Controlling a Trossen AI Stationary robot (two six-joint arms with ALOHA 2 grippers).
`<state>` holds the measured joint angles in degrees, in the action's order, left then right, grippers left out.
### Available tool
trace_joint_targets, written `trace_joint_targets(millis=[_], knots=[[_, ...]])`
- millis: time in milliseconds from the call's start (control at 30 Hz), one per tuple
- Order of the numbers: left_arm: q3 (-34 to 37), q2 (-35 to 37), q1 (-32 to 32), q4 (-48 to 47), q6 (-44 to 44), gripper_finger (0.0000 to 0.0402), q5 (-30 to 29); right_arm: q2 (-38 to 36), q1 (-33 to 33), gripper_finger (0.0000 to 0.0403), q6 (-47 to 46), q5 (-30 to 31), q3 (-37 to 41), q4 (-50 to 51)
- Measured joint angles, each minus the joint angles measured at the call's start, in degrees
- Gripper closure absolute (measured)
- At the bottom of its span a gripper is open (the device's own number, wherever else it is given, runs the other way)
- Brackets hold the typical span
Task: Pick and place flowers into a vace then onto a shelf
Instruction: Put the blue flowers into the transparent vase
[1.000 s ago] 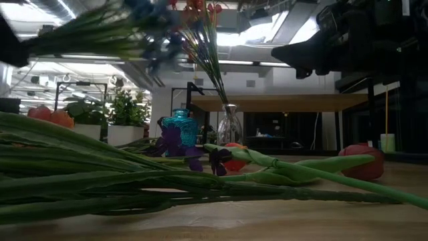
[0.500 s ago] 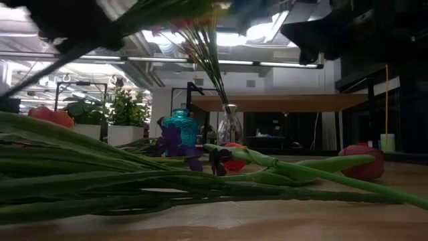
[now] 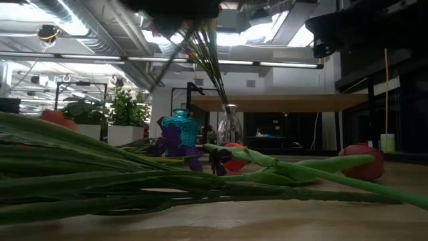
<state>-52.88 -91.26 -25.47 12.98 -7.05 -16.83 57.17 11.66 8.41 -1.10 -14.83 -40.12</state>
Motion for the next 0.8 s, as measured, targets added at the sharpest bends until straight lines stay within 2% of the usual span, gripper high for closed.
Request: trace_joint_targets(millis=[67,200,300,533,800], knots=[[0.0,0.06,2.08,1.54,3.92,0.0394,3.66,0.02,0.86,0.0384,1.08,0.0,-0.02,0.8],[0.0,0.06,5.99,4.06,9.84,0.0394,4.51,0.04,1.7,0.0384,1.24,-0.01,-0.02,2.36],[0.0,0.06,9.02,7.72,12.54,0.0394,5.45,0.04,1.71,0.0384,1.28,-0.02,-0.02,0.6],[0.0,-0.29,12.84,18.46,17.18,0.0394,12.06,0.97,1.69,0.0384,2.49,0.0,-0.02,-5.21],[0.0,-3.74,13.35,23.08,17.36,0.0394,10.48,4.44,1.69,0.0377,3.94,-0.02,-0.11,-13.09]])
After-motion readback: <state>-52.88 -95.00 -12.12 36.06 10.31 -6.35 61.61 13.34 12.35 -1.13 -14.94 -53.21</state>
